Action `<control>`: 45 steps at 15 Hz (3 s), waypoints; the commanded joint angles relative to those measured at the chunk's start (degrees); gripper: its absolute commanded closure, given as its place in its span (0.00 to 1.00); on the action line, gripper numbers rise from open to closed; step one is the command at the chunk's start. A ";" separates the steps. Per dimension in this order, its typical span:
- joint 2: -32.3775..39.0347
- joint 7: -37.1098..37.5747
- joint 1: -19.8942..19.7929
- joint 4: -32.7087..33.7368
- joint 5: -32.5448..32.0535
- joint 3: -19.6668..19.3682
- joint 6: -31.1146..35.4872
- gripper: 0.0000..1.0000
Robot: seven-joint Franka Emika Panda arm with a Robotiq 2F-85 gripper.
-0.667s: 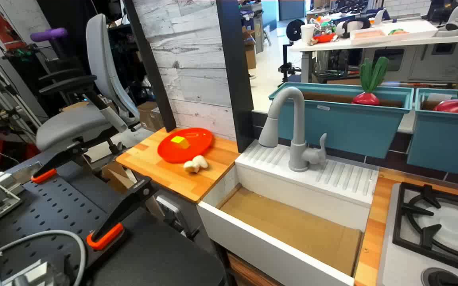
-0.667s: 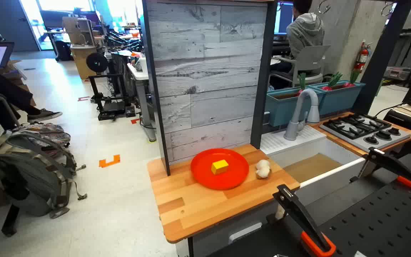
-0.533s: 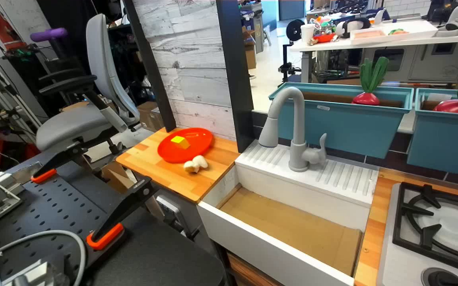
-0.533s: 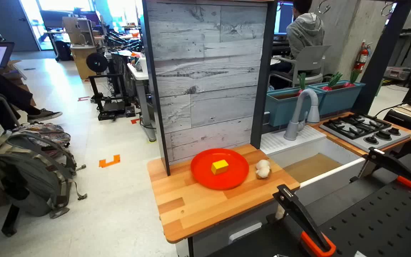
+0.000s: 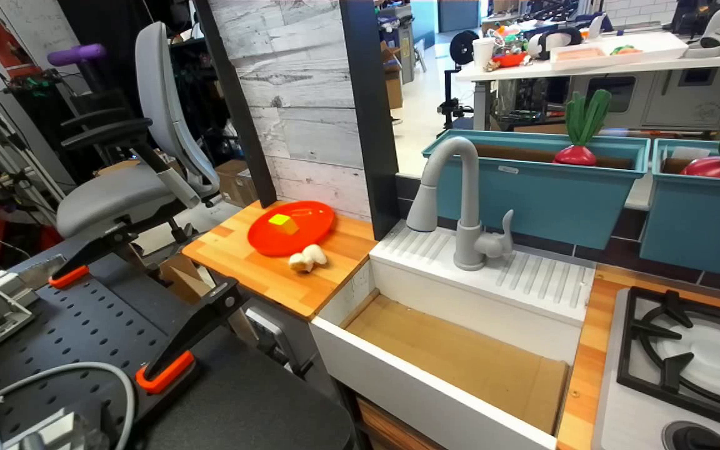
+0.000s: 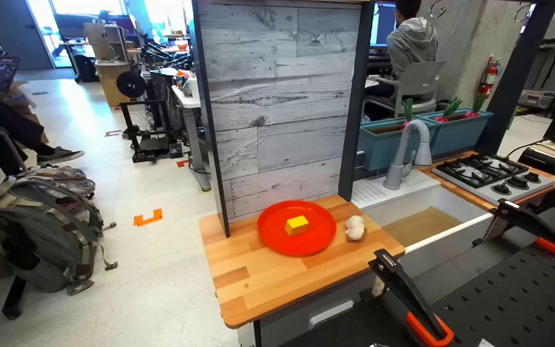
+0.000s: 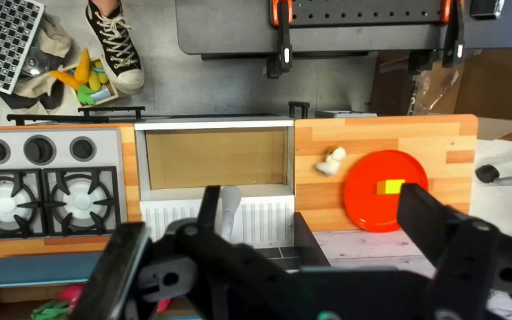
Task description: Move the tap nozzle to the left
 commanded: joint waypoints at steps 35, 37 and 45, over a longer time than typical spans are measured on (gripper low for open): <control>48.21 1.18 -11.86 18.73 10.74 11.60 30.32 0.87; 47.66 1.04 -12.12 18.08 10.71 11.51 30.71 0.99; 46.70 3.25 -11.36 17.50 9.43 10.21 28.84 0.56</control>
